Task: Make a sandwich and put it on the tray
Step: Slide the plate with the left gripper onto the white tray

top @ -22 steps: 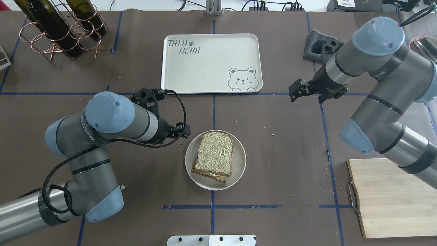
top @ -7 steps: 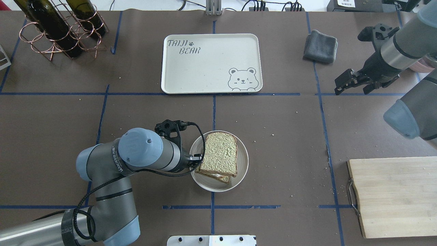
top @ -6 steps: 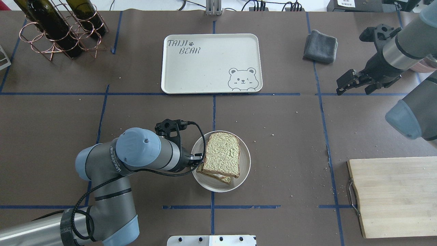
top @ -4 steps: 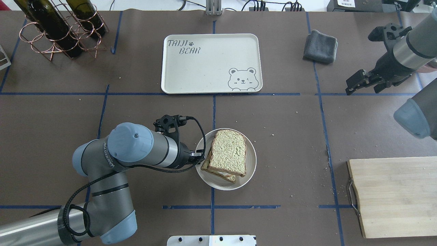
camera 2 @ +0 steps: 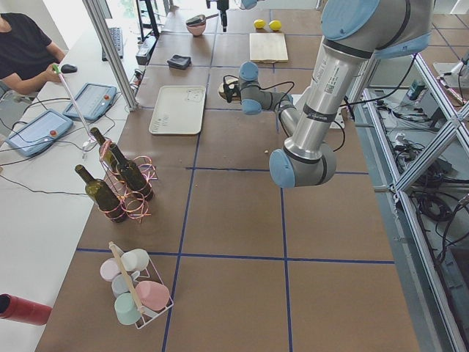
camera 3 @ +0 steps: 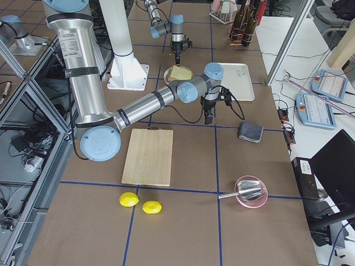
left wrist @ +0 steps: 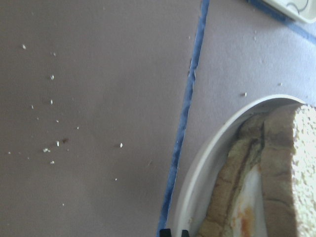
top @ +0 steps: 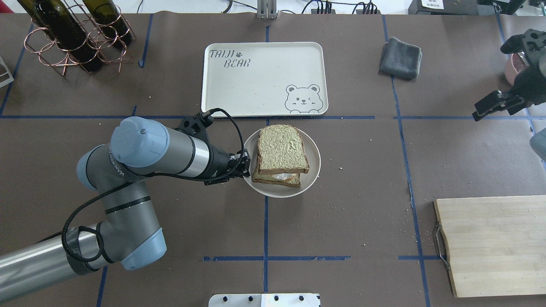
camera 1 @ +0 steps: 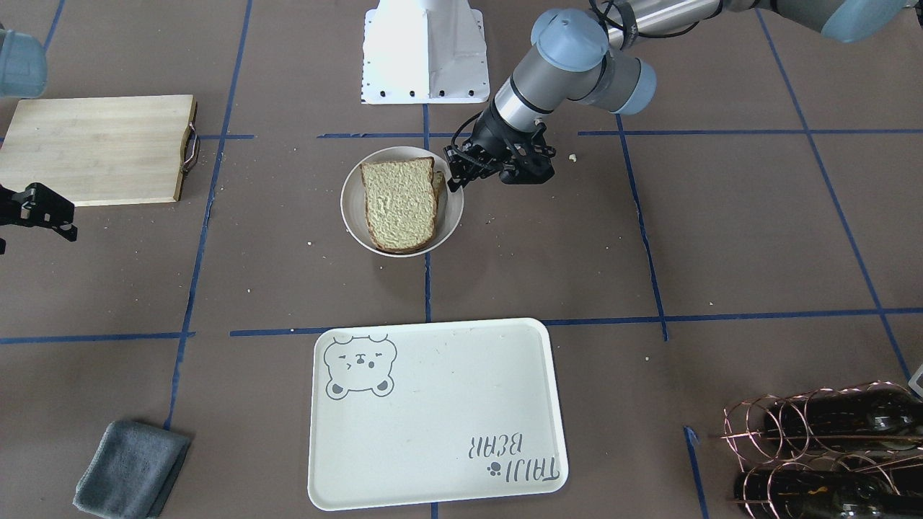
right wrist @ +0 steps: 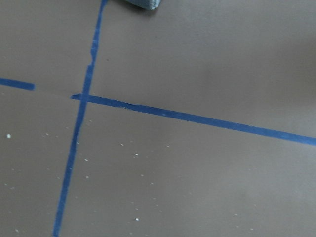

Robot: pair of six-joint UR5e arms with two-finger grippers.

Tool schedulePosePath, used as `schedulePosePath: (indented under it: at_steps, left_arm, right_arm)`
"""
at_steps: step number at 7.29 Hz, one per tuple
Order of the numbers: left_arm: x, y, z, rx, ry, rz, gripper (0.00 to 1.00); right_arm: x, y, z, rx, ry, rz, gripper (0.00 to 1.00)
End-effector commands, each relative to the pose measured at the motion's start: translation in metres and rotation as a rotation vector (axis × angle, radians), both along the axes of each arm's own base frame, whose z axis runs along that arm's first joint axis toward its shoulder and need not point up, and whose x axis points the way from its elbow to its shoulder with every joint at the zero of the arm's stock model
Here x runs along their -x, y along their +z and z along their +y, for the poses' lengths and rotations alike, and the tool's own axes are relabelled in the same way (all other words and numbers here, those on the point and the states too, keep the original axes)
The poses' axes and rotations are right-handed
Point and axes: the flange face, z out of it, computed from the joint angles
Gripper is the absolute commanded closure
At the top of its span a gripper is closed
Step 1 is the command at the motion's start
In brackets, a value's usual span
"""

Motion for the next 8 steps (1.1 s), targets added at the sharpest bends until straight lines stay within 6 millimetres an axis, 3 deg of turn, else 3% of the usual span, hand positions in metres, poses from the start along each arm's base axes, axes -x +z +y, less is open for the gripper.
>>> schedulePosePath:
  at_steps: [1, 2, 3, 4, 5, 7, 8]
  left_arm:
    - [0.011, -0.009, -0.072, 0.211, -0.160, 0.018, 1.00]
    - [-0.002, -0.009, -0.102, 0.249, -0.196, -0.005, 1.00]
    - [-0.003, -0.005, -0.119, 0.258, -0.220, -0.017, 1.00]
    - [-0.007, -0.004, -0.140, 0.309, -0.259, -0.018, 1.00]
    - [-0.013, -0.003, -0.166, 0.341, -0.305, -0.025, 1.00]
    - [-0.040, 0.024, -0.203, 0.358, -0.428, -0.034, 1.00]
    - [-0.050, 0.025, -0.214, 0.366, -0.471, -0.032, 1.00]
  right_arm:
    - [-0.060, 0.044, 0.009, -0.025, -0.066, 0.049, 0.00]
    - [-0.089, 0.056, 0.011, -0.028, -0.114, 0.079, 0.00]
    - [-0.111, 0.072, 0.017, -0.043, -0.141, 0.080, 0.00]
    - [-0.118, 0.095, 0.026, -0.002, -0.133, 0.087, 0.00]
    - [-0.115, 0.078, 0.010, -0.033, -0.126, 0.084, 0.00]
    - [-0.123, 0.083, 0.006, -0.017, -0.106, 0.083, 0.00]
    - [-0.123, 0.085, 0.008, -0.013, -0.106, 0.082, 0.00]
